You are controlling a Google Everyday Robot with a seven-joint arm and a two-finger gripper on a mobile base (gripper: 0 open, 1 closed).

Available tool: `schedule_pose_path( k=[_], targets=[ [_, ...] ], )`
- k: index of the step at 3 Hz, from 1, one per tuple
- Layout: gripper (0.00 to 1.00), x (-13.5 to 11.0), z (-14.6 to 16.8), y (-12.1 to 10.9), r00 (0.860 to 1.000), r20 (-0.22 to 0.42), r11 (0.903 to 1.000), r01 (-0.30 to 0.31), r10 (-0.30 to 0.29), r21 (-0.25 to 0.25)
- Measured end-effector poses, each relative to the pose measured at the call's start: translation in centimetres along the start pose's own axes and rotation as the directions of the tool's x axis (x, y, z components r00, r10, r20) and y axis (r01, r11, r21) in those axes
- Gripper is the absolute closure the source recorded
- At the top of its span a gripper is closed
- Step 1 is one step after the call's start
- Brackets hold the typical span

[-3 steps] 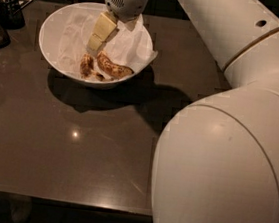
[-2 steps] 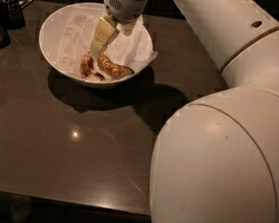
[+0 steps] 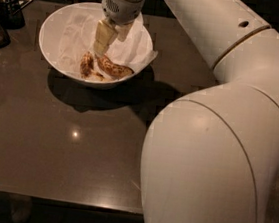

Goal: Pick banana from white bowl

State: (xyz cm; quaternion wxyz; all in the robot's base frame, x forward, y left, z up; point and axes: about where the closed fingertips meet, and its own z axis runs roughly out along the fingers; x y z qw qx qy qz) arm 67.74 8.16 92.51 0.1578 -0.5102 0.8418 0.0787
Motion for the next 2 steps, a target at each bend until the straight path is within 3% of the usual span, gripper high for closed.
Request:
schedule_pose_path(
  k=[2],
  targets=[
    [0.41,0.0,2.2,-0.8,0.999,-0.039,0.9997,-0.023,0.023,-0.002]
  ],
)
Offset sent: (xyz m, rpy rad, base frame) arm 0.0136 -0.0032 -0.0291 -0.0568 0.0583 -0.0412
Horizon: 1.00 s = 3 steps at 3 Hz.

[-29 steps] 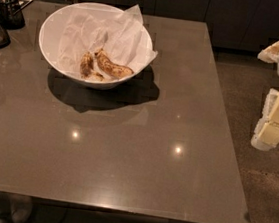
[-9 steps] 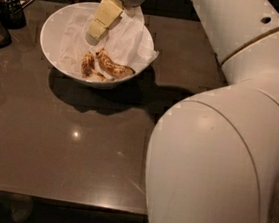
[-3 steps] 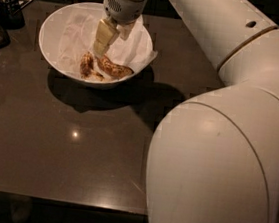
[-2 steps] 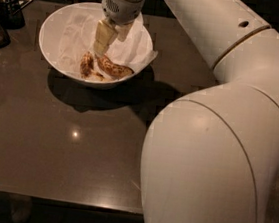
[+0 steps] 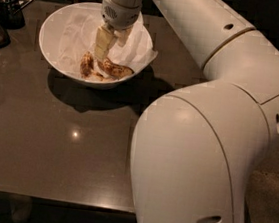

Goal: Pick banana from white bowl

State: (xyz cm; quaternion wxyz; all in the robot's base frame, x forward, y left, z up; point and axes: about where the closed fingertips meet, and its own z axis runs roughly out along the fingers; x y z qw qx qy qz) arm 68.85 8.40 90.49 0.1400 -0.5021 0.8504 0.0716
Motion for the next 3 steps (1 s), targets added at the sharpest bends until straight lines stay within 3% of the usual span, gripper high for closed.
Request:
schedule_pose_path(
  k=[1,3],
  targets=[
    [0.48,0.3,1.2,-0.2,1.000,-0.021,0.9999,-0.014,0.014,-0.005],
    [0.48,0.6,2.5,0.0,0.999,-0.039,0.9996,-0.023,0.022,-0.018]
  ],
)
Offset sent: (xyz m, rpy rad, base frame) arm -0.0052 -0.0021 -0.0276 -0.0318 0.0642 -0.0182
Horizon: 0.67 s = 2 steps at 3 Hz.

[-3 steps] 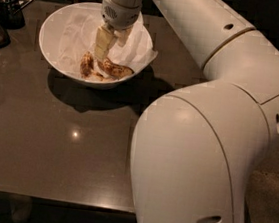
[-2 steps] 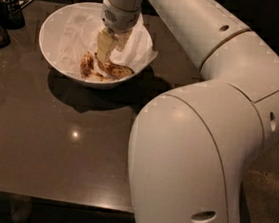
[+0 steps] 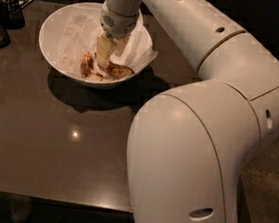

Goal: Pick banana from white bowl

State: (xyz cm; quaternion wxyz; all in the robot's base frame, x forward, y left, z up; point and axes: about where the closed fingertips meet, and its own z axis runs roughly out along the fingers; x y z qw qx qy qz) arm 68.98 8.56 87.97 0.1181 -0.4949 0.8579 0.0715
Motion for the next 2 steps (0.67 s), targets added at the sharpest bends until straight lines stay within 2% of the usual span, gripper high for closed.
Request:
schedule_pose_path(
  k=[2],
  targets=[
    [0.52,0.39,1.33,-0.36,1.000,-0.021,0.9999,-0.009,0.009,0.005]
  ],
)
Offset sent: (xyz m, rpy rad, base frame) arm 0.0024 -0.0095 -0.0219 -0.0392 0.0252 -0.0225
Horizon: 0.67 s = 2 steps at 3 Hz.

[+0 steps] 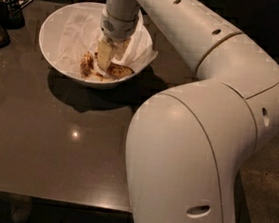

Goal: Pick banana from white bowl

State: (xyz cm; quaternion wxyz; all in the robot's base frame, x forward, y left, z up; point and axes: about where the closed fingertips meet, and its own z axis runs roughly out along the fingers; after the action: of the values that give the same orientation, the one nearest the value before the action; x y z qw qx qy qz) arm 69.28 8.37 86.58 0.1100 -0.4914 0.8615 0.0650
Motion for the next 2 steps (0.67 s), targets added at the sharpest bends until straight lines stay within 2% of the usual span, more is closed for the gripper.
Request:
schedule_pose_path(
  k=[2],
  targets=[
    [0.52,0.5,2.5,-0.4,1.000,-0.016,0.9996,-0.010,0.010,-0.026]
  ],
)
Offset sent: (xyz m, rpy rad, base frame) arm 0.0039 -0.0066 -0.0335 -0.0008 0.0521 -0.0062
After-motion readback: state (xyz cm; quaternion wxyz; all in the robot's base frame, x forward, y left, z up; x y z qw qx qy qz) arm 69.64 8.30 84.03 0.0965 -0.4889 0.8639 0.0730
